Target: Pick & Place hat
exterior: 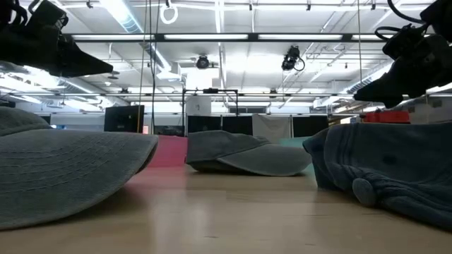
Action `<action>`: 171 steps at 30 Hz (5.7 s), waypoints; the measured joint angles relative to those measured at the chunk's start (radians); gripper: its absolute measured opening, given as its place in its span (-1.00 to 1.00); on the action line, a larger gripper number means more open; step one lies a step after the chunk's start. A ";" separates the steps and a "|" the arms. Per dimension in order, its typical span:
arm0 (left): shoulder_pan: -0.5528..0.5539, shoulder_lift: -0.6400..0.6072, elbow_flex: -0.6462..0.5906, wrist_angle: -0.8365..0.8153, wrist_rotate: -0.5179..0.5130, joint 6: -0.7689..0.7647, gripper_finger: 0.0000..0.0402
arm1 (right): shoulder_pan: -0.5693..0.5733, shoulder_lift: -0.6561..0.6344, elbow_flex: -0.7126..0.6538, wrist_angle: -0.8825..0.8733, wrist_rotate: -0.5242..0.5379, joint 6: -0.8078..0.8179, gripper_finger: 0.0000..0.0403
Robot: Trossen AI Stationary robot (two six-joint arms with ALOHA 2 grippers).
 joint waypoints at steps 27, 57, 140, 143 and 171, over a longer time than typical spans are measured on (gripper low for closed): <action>0.000 0.000 0.000 0.000 0.000 0.000 -0.61 | 0.000 0.000 0.000 0.000 0.000 0.000 -0.53; 0.000 0.000 0.000 0.000 0.000 0.000 -0.61 | 0.000 0.000 0.000 0.000 0.000 0.000 -0.54; 0.000 0.000 0.000 0.183 0.023 0.017 -0.61 | 0.001 0.000 0.000 0.008 0.422 0.368 -0.54; 0.000 0.000 0.000 0.224 0.023 0.019 -0.61 | 0.001 0.000 0.000 0.035 0.417 0.349 -0.54; 0.000 0.327 0.194 0.583 0.178 0.213 -0.09 | 0.056 0.543 0.340 0.230 -0.187 0.129 -0.10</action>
